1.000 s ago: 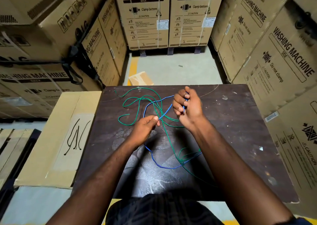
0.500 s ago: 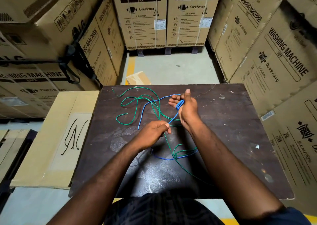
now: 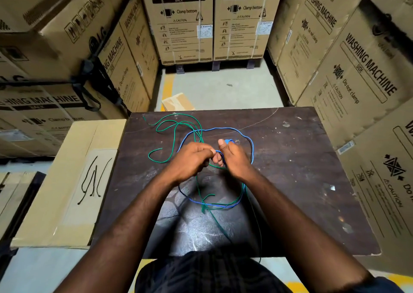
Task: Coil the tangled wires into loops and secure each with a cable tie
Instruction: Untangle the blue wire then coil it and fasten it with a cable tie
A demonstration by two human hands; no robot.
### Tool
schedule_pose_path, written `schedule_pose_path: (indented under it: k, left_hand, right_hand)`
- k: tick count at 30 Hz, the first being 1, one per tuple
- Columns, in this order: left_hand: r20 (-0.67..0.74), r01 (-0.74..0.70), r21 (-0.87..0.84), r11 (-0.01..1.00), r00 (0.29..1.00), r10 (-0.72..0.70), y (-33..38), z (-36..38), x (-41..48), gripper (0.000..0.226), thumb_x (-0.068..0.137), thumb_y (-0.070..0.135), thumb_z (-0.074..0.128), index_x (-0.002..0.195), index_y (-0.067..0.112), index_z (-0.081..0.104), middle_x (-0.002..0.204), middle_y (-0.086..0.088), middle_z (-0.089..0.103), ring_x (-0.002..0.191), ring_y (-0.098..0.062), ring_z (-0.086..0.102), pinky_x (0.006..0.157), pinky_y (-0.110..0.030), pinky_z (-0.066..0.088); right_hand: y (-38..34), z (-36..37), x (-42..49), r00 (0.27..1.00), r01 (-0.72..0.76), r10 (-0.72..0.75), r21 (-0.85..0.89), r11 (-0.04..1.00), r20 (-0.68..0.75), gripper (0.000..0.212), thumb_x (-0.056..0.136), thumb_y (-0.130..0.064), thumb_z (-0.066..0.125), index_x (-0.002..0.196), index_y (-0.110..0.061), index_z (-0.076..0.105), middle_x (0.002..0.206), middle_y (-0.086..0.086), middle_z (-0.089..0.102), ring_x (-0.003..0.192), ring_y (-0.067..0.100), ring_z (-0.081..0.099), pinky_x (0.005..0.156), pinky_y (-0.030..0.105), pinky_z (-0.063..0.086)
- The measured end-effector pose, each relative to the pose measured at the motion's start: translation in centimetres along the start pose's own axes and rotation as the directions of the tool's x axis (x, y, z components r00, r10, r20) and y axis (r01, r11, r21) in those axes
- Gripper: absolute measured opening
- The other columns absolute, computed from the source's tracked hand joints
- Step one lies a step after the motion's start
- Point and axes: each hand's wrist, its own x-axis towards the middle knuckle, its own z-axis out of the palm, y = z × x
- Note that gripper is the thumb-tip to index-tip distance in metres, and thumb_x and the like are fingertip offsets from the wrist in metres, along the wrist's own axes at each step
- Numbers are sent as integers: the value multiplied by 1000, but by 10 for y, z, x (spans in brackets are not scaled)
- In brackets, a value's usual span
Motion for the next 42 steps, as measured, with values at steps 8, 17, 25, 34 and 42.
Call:
schedule_pose_path:
  k: [8, 17, 25, 34, 42]
  left_hand:
    - [-151, 16, -120, 993, 988, -35, -3, -14, 14, 32, 98, 23, 49, 68, 17, 59, 44, 11, 28, 37, -4, 17, 37, -15, 12]
    - [-321, -104, 160, 982, 935, 151, -20, -36, 41, 29, 89, 38, 61, 69, 20, 70, 51, 11, 55, 52, 3, 43, 56, -20, 33]
    - [-310, -87, 132, 987, 943, 124, -57, -35, 57, 26, 89, 28, 65, 64, 21, 61, 58, 12, 54, 62, -2, 43, 64, -26, 36]
    - [-275, -77, 191, 979, 953, 129, -51, -27, 58, 37, 83, 50, 51, 63, 22, 63, 57, 5, 44, 62, -12, 37, 61, -30, 28]
    - [-186, -75, 192, 978, 976, 112, -55, -20, 55, 38, 95, 39, 50, 64, 20, 61, 49, 10, 38, 49, -6, 30, 52, -27, 23]
  right_hand:
    - [-4, -4, -19, 973, -16, -2, 76, 997, 232, 60, 85, -68, 29, 57, -18, 45, 47, 0, 41, 42, 13, 36, 43, 23, 30]
    - [-33, -5, -26, 943, -150, 46, 300, 942, 329, 54, 102, -37, 33, 50, -21, 28, 44, -4, 21, 37, 13, 18, 39, 22, 16]
    - [-53, -5, -29, 891, -309, -20, 637, 706, 454, 53, 100, -33, 28, 48, -21, 29, 38, -2, 22, 30, 12, 19, 31, 18, 21]
    - [-74, -16, -13, 927, -291, -100, 861, 418, 361, 56, 99, -33, 27, 44, -22, 32, 36, -5, 24, 28, 10, 23, 28, 16, 24]
    - [-77, -23, -2, 981, -176, -4, 895, 410, 195, 59, 101, -39, 29, 44, -24, 31, 38, -6, 25, 29, 9, 23, 31, 18, 24]
